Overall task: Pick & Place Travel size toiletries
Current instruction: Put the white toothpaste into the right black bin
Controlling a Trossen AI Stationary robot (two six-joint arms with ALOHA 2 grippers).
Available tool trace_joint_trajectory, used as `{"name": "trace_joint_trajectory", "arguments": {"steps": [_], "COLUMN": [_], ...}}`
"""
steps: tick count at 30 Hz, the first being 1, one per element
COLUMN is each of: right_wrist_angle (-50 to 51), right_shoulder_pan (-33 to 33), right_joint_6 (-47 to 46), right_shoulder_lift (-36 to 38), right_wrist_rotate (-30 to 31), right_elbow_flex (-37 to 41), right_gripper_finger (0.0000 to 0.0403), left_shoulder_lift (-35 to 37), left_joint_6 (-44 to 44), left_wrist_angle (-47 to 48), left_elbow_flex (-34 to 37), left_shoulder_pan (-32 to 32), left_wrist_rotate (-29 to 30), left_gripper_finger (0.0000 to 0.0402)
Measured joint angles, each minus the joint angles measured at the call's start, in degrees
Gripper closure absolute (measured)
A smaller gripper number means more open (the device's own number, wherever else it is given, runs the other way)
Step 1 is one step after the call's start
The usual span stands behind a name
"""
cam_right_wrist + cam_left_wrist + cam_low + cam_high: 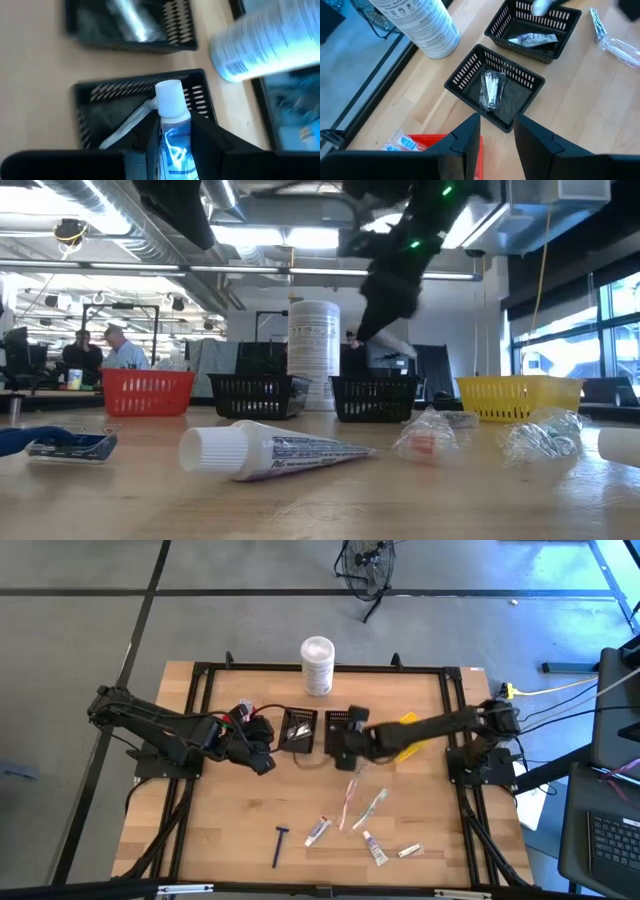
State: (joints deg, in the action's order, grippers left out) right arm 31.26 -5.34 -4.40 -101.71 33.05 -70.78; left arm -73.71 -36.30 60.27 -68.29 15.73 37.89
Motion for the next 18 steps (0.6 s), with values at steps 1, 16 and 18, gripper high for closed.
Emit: {"name": "trace_joint_trajectory", "arguments": {"steps": [1,16,18], "right_wrist_angle": [-0.8,-5.6,-6.8], "right_shoulder_pan": [1.3,9.3,9.5], "right_joint_6": [-1.4,-8.5,-8.5], "right_shoulder_lift": [0.0,-1.0,-1.8], "right_wrist_rotate": [-1.6,-13.9,-15.0], "right_elbow_flex": [0.2,2.1,2.1], "right_gripper_finger": [0.0308,0.0279,0.0272], "left_shoulder_lift": [0.0,0.0,0.0], "left_joint_6": [0.0,0.0,0.0], "left_wrist_angle": [0.0,0.0,0.0], "left_elbow_flex": [0.0,0.0,0.0], "left_shoulder_pan": [0.0,0.0,0.0], "left_wrist_rotate": [0.1,0.6,0.6], "left_gripper_finger": [0.0288,0.0288,0.0288]}}
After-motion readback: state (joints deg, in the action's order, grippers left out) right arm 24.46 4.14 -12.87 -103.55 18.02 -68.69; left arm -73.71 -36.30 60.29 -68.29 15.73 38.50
